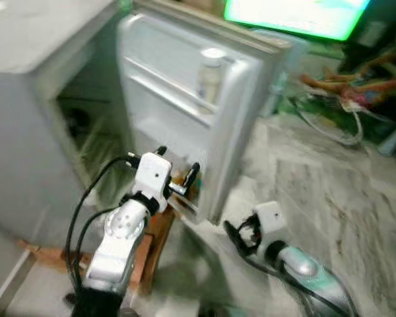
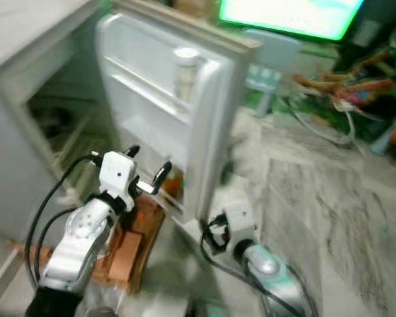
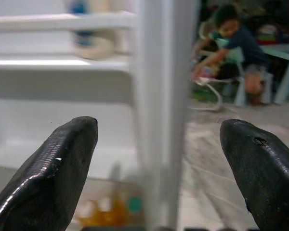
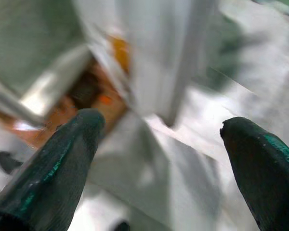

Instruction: Restocking fridge

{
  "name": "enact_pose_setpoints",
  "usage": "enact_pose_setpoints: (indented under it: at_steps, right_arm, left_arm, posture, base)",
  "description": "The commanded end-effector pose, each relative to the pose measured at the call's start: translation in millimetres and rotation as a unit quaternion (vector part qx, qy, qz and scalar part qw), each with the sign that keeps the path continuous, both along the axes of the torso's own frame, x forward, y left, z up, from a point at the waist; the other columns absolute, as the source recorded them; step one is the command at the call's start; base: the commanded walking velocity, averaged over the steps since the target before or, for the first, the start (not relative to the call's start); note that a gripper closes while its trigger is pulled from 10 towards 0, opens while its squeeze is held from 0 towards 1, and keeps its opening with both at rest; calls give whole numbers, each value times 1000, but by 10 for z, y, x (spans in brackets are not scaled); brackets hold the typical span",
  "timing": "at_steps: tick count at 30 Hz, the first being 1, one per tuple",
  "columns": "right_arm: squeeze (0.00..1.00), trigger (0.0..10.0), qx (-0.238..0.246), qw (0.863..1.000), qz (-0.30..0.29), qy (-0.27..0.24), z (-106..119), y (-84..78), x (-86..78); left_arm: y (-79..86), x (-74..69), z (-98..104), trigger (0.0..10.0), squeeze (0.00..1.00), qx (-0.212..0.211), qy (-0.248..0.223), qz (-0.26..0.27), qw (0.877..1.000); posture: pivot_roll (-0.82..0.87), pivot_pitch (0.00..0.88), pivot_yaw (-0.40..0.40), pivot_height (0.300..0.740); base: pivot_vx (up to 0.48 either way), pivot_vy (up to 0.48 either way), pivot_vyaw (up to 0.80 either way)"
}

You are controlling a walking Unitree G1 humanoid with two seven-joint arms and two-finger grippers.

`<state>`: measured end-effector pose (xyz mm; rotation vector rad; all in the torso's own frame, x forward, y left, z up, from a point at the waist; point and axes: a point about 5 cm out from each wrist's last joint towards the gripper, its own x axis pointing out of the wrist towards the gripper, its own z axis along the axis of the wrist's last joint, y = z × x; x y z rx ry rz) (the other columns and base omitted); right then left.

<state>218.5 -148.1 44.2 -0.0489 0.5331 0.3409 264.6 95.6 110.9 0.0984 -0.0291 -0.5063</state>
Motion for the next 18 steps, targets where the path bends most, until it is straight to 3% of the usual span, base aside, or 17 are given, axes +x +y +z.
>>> enact_pose_setpoints:
  at_steps: [1, 5, 18]
  right_arm:
    - [0, 10000, 5, 1000, 3, -13, 49, 30, 41]
    - [0, 10000, 3, 1000, 7, -23, 69, 44, 68]
    - [0, 10000, -5, 999, 12, -41, 85, 63, 90]
  left_arm:
    - [107, 3, 64, 10000, 0, 6, -13, 14, 1000]
    - [185, 39, 78, 10000, 0, 21, -18, 37, 999]
    - [223, 396, 93, 10000, 0, 52, -20, 114, 992]
  posture:
    - [103, 47, -83, 740]
    - [106, 44, -85, 740]
    - [89, 37, -78, 740]
  base:
    - [368, -304, -800]
    - [426, -138, -719]
    - [480, 0, 0]
